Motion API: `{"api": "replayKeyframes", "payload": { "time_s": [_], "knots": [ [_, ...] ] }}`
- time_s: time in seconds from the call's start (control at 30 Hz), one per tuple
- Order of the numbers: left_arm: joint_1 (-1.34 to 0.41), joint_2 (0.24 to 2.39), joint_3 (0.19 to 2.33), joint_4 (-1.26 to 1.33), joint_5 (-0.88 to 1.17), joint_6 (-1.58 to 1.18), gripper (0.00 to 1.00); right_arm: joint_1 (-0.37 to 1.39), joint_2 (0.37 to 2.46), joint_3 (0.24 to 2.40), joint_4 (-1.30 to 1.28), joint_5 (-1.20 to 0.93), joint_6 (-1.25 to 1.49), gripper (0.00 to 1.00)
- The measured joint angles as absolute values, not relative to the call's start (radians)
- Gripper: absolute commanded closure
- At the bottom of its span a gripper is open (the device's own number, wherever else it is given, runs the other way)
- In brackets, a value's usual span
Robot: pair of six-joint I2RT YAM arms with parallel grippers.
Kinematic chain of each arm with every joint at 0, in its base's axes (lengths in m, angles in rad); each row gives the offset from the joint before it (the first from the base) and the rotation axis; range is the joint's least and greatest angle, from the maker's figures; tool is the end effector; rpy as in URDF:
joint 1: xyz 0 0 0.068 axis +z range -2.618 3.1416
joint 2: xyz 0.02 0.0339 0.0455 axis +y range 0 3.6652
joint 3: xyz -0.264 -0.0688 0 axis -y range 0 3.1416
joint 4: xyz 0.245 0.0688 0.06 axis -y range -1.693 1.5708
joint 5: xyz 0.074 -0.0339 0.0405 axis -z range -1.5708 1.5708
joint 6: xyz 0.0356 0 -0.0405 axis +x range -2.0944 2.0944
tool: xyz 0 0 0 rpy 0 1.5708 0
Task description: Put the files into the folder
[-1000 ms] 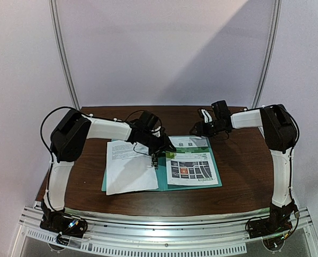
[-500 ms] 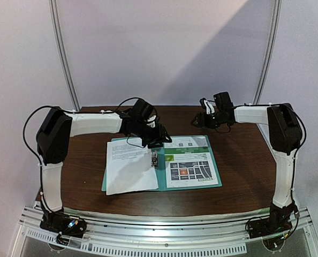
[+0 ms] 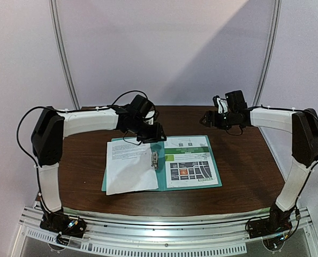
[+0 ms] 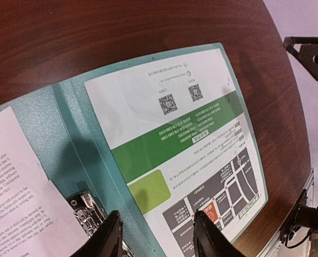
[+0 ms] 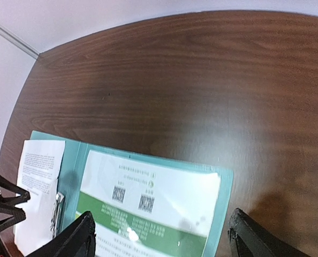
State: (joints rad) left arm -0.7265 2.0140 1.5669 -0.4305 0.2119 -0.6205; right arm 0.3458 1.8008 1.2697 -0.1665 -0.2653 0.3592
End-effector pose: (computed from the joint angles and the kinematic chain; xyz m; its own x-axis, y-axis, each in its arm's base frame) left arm 0.3311 -0.3042 0.2165 -0.9038 0.0427 -0.4258 0.2758 0.8190 -0.5032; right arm 0.3777 0.1460 0.2286 -0.7472 0.0914 -0.6583 -0.2708 0.8627 0.4271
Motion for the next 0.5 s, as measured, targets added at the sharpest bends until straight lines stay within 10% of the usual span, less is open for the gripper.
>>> {"api": "replayKeyframes", "payload": {
  "time_s": [0.5],
  "knots": [
    [-0.757,2.239,1.926,-0.551,0.092,-0.417,0.47,0.346,1.453,0.873,-0.323,-0.296,0.493,0.01]
  ]
}}
